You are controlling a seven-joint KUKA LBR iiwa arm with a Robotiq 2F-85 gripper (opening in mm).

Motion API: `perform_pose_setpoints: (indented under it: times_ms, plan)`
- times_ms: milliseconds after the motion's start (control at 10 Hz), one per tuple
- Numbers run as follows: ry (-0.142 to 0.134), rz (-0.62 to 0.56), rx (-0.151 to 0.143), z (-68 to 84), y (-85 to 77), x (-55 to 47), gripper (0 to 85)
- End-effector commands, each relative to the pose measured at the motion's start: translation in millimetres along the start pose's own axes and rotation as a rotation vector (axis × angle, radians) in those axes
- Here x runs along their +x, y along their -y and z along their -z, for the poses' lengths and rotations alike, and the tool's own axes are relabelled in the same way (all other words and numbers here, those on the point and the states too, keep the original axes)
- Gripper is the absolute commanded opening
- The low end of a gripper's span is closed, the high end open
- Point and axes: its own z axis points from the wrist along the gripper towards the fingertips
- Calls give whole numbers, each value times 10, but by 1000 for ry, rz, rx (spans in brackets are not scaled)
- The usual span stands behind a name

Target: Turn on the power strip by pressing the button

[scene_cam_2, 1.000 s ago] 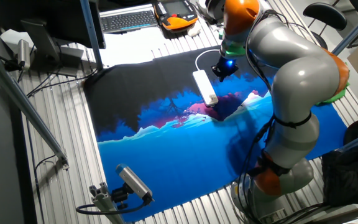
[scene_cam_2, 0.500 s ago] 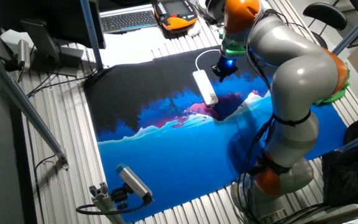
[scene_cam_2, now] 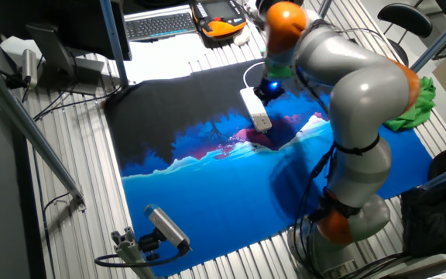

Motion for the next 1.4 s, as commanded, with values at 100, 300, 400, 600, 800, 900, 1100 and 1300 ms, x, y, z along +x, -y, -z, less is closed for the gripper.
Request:
perform_pose_setpoints:
  times_ms: [100, 300, 400, 600, 800, 900, 1100, 1300]
  plan:
    - [6, 0, -17, -627, -88, -53, 170]
    - [14, 4, -13, -899, -177, -36, 170]
    - [26, 2, -21, -1020, -207, -23, 340]
    - [47, -18, -44, -1156, -232, -22, 340]
    - [56, -24, -39, -1184, -234, -30, 340]
    - [60, -23, -43, -1219, -238, -31, 340]
    - [67, -17, -38, -1304, -226, -55, 510]
    - [61, -20, -38, -1267, -220, -47, 510]
